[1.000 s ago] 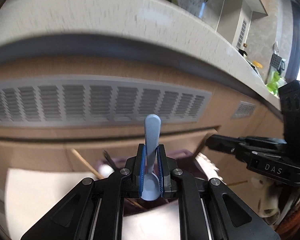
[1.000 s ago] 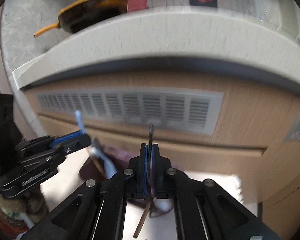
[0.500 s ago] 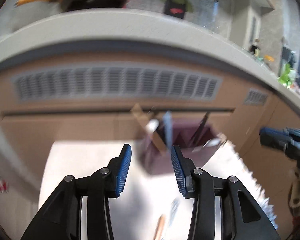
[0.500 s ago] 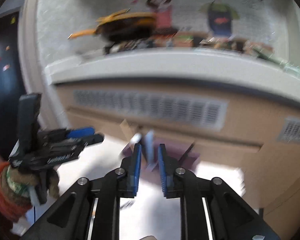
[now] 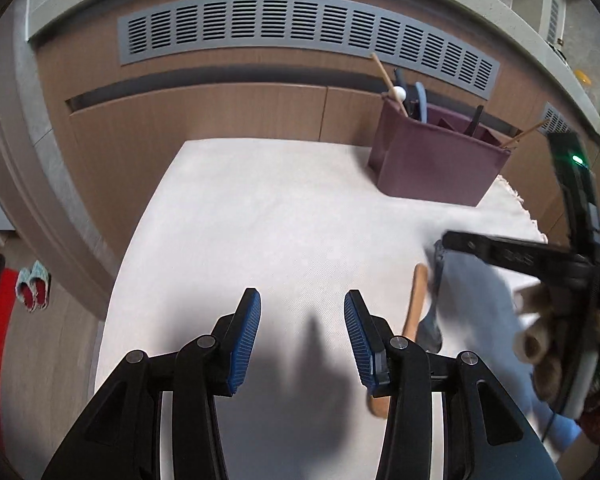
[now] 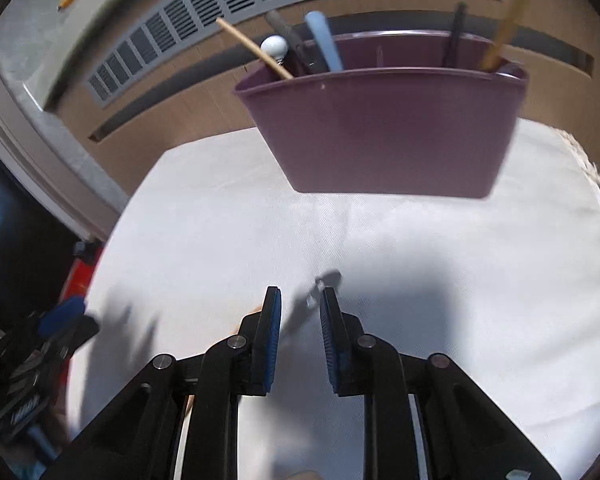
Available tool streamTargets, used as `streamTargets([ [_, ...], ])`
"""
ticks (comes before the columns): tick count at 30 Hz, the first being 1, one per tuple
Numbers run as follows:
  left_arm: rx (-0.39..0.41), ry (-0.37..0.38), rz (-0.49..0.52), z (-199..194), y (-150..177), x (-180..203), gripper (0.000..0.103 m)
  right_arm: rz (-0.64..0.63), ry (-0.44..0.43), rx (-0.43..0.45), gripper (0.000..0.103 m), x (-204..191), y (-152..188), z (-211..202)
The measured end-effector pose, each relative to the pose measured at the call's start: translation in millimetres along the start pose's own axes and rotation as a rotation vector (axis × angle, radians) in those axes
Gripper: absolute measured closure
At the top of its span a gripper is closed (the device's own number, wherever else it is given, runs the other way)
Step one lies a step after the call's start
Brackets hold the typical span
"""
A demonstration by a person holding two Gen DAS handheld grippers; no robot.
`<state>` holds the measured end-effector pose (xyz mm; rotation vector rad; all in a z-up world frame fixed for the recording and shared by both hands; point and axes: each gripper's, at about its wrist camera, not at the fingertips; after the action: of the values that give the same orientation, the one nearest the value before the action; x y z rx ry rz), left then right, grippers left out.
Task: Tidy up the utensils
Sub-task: 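Move right tool to the metal smiley-face spoon while left tool approaches the wooden spoon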
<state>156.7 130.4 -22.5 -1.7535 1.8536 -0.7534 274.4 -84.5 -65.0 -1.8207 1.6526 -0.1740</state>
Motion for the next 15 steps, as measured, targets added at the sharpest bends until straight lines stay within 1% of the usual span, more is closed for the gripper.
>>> streamTargets([
  [3, -0.006, 0.004, -0.001, -1, 2, -3, 0.058, -0.027, 0.077, 0.026, 0.084, -13, -4, 15],
  [4, -0.007, 0.008, 0.0, -1, 3, -3, 0.058, -0.043, 0.115, 0.028, 0.084, -17, -5, 21],
  [5, -0.007, 0.01, 0.002, -1, 3, -3, 0.058, -0.055, 0.141, 0.017, 0.084, -19, -5, 24],
  [6, -0.005, 0.011, 0.004, -1, 2, -3, 0.058, -0.063, 0.157, -0.012, 0.084, -18, -4, 30],
  [7, -0.003, 0.016, 0.005, -2, 2, -2, 0.058, -0.081, 0.165, -0.002, 0.084, -18, -3, 30],
  [8, -0.002, 0.019, 0.005, -2, 1, -3, 0.058, -0.103, 0.185, -0.009, 0.084, -18, 0, 29],
  [11, 0.002, 0.029, 0.007, -2, 0, -2, 0.058, -0.114, 0.197, -0.016, 0.084, -12, 8, 21],
  [14, -0.001, 0.039, 0.009, 1, -2, 0, 0.058, -0.098, 0.163, -0.028, 0.084, -5, 20, 9],
  [15, -0.002, 0.04, 0.011, 1, -3, 1, 0.058, -0.098, 0.153, -0.033, 0.081, -4, 24, 6],
])
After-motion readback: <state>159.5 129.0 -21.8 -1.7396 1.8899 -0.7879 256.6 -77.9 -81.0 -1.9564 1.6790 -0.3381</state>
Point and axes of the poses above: each gripper's, at about its wrist camera, not at the fingertips, and z roughly the way its jaws point, x to its right, y to its underside, and after that the axes turned 6 degrees about z, right-handed
